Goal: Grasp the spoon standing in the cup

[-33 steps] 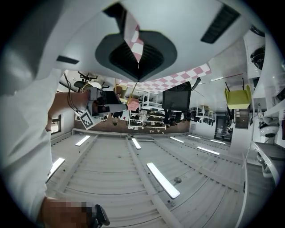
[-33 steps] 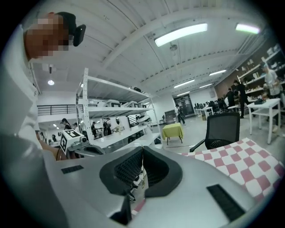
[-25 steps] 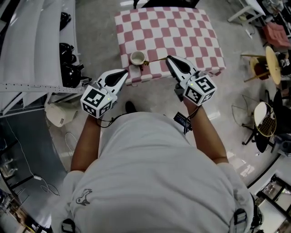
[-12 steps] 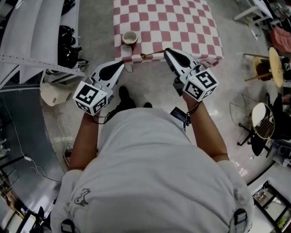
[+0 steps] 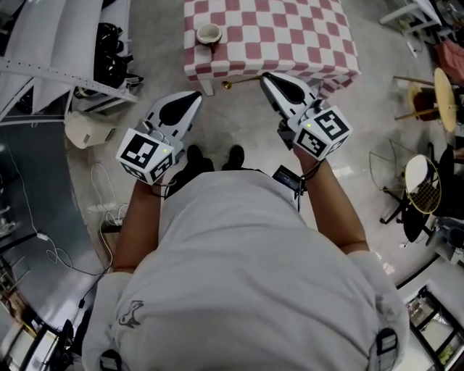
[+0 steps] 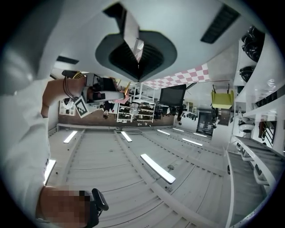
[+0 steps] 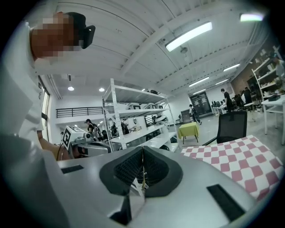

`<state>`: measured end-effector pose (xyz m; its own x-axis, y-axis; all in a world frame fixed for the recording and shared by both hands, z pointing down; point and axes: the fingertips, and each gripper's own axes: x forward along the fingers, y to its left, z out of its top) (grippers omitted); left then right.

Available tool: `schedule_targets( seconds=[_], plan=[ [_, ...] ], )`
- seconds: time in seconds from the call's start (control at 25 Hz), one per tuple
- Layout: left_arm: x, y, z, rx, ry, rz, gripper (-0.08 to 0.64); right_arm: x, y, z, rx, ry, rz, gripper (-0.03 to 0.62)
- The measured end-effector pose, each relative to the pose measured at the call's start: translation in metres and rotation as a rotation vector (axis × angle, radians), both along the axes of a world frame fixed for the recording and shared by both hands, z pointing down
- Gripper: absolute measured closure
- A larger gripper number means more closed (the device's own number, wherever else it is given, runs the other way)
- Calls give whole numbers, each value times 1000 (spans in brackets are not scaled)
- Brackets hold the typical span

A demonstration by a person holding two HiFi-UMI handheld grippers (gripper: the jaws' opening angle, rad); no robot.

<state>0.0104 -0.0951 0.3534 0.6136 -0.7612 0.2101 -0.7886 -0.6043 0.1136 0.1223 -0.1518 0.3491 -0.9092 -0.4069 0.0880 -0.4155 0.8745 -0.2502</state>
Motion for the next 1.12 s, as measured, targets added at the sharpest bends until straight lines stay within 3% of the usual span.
schedule_targets(
  seconds=[0.88,1.12],
  plan=[
    [-84,121,-10,29,-9,186,548,-65,146,-25,37,-7,184,558],
    [-104,135,-8,26,14,175,548,-77,170,-26,40,2,200,560]
  ],
)
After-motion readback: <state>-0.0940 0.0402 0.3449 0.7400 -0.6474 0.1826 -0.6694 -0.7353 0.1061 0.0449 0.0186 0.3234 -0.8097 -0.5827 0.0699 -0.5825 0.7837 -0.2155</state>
